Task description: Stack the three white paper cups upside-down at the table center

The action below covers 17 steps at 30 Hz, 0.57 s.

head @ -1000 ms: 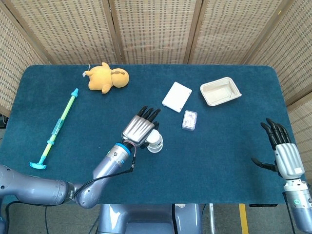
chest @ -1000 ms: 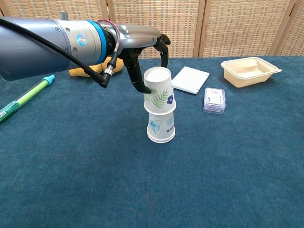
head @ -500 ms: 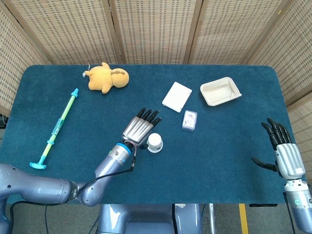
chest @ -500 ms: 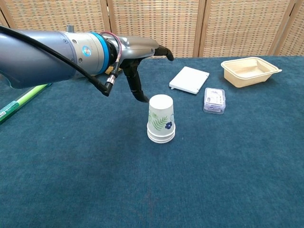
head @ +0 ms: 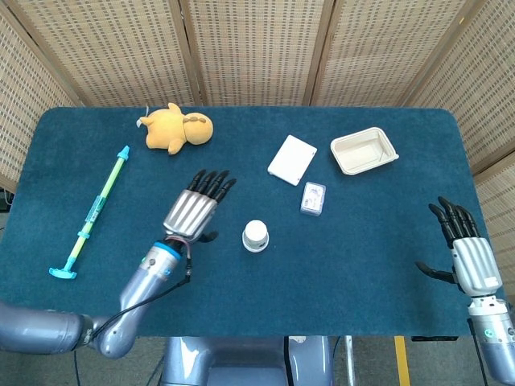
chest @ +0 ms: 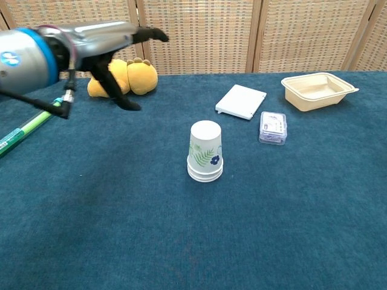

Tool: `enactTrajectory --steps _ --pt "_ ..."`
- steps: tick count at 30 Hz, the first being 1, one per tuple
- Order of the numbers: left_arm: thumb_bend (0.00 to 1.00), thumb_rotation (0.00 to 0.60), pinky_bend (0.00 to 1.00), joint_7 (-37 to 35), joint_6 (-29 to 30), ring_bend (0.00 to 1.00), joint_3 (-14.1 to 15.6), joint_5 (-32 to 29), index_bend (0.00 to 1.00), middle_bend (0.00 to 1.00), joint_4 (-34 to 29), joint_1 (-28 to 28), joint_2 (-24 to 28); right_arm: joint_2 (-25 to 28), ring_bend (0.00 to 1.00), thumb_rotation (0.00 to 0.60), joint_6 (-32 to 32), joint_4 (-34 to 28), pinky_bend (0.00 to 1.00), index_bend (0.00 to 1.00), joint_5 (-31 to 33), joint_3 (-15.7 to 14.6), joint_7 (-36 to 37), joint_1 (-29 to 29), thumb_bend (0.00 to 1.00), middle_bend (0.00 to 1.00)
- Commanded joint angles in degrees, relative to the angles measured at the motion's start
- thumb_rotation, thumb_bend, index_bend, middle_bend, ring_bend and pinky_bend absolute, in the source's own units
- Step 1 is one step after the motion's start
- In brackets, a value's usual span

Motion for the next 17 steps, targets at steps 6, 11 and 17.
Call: enactTrajectory --steps 6,11,17 --pt "0.21 0.600 0.00 -7.14 18.44 0.00 13.48 17.98 0.01 0.00 2.48 19.28 5.67 -0.90 0.00 0.600 -0.12 -1.63 0.03 0.00 -0.48 -0.37 -7.27 0.14 0.07 0.00" --pt "0.21 0.600 0.00 -10.25 24.20 0.00 16.77 22.53 0.01 0.00 5.40 27.43 5.76 -1.53 0.00 0.600 0.41 -2.87 0.03 0.00 -0.61 -0.34 -12.54 0.00 0.07 0.00" --pt "0.21 0.600 0.00 -12.56 25.62 0.00 19.10 26.18 0.00 0.00 8.56 33.05 5.12 -1.83 0.00 0.600 0.71 -4.87 0.03 0.00 -1.84 -0.94 -16.51 -0.03 0.07 0.00"
